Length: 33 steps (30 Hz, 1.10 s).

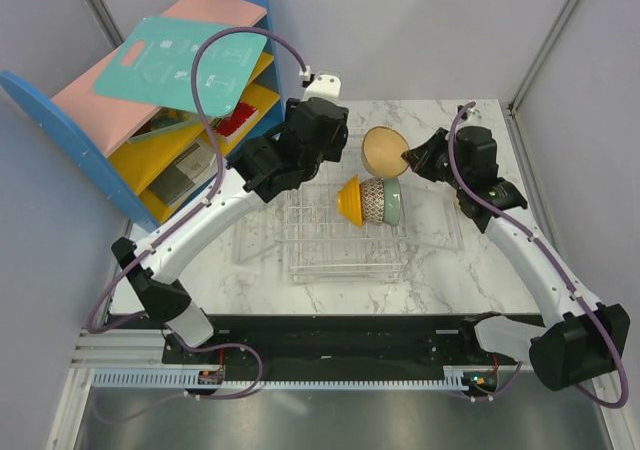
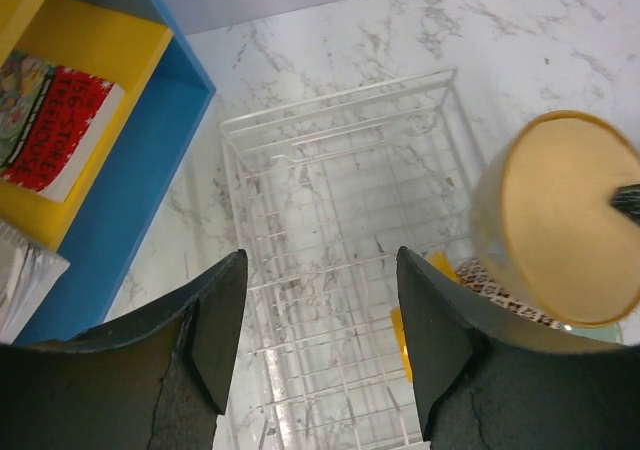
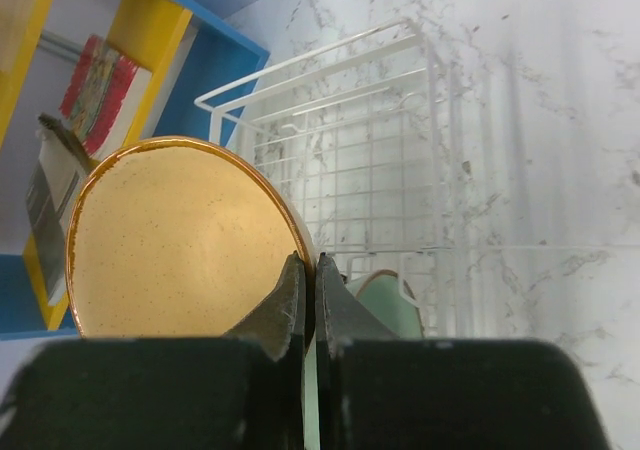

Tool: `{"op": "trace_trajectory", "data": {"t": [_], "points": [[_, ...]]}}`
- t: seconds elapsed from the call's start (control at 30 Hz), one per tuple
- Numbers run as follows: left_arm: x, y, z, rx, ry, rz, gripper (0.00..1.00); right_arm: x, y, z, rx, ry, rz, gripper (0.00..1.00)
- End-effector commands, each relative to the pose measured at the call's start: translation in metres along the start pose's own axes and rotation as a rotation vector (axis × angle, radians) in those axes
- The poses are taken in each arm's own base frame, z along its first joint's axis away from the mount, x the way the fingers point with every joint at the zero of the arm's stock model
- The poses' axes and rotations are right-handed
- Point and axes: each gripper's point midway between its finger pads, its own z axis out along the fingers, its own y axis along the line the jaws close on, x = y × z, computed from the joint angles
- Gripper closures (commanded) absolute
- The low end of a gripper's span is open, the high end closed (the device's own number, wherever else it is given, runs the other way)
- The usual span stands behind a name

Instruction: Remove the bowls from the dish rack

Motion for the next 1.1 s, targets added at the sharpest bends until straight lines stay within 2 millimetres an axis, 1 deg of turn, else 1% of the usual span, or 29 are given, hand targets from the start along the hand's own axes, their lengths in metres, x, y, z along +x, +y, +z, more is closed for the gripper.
{"op": "trace_trajectory", "data": {"t": [0.0,0.07,0.1,0.13,0.17,0.23,0.27,0.43,0.5,0.57,0.6,0.63,0.7,0.77,0.8,0.83,0.87,0.93,1.03,1.07], "points": [[-0.017,0.044,-0.019,-0.098,-0.079,-0.15,0.32,-0.05,-0.006,-0.028,0.071,-0.212,-0.015,1.0],[-0.013,0.056,-0.021,-0.118,-0.078,-0.174,0.32,-0.06,-0.025,-0.036,0.14,-0.265,-0.012,1.0],[-0.006,0.058,-0.019,-0.125,-0.065,-0.168,0.32,-0.064,-0.03,-0.042,0.159,-0.283,-0.01,1.0],[-0.007,0.066,-0.023,-0.132,-0.074,-0.185,0.32,-0.067,-0.037,-0.045,0.182,-0.299,-0.005,1.0],[0.0,0.068,-0.021,-0.139,-0.061,-0.179,0.32,-0.071,-0.051,-0.048,0.221,-0.316,-0.002,1.0],[0.001,0.074,-0.024,-0.146,-0.066,-0.195,0.32,-0.074,-0.065,-0.052,0.263,-0.32,-0.001,1.0],[0.005,0.076,-0.023,-0.151,-0.059,-0.194,0.32,-0.079,-0.076,-0.055,0.29,-0.33,0.008,1.0],[0.01,0.08,-0.022,-0.153,-0.049,-0.196,0.32,-0.089,-0.105,-0.062,0.379,-0.356,0.016,1.0],[0.013,0.08,-0.023,-0.151,-0.044,-0.194,0.32,-0.087,-0.116,-0.06,0.421,-0.343,0.014,1.0],[0.016,0.082,-0.025,-0.152,-0.041,-0.191,0.32,-0.082,-0.123,-0.056,0.448,-0.317,0.012,1.0],[0.018,0.083,-0.024,-0.156,-0.037,-0.187,0.32,-0.081,-0.138,-0.057,0.489,-0.308,0.026,1.0],[0.019,0.084,-0.024,-0.158,-0.035,-0.185,0.32,-0.078,-0.147,-0.057,0.513,-0.301,0.038,1.0],[0.023,0.086,-0.024,-0.162,-0.03,-0.183,0.32,-0.074,-0.157,-0.058,0.546,-0.297,0.05,1.0],[0.026,0.086,-0.024,-0.163,-0.024,-0.176,0.32,-0.072,-0.172,-0.062,0.602,-0.307,0.052,1.0],[0.027,0.087,-0.024,-0.163,-0.022,-0.174,0.32,-0.069,-0.179,-0.063,0.636,-0.302,0.055,1.0],[0.028,0.087,-0.024,-0.164,-0.019,-0.169,0.32,-0.071,-0.189,-0.068,0.681,-0.315,0.052,1.0],[0.032,0.088,-0.023,-0.166,-0.013,-0.165,0.32,-0.07,-0.195,-0.069,0.701,-0.31,0.041,1.0],[0.034,0.089,-0.024,-0.166,-0.01,-0.163,0.32,-0.067,-0.213,-0.069,0.757,-0.285,0.052,1.0],[0.041,0.091,-0.023,-0.172,0.004,-0.15,0.32,-0.059,-0.231,-0.064,0.771,-0.247,0.106,1.0],[0.043,0.092,-0.023,-0.173,0.008,-0.146,0.32,-0.057,-0.233,-0.062,0.765,-0.239,0.116,1.0]]}}
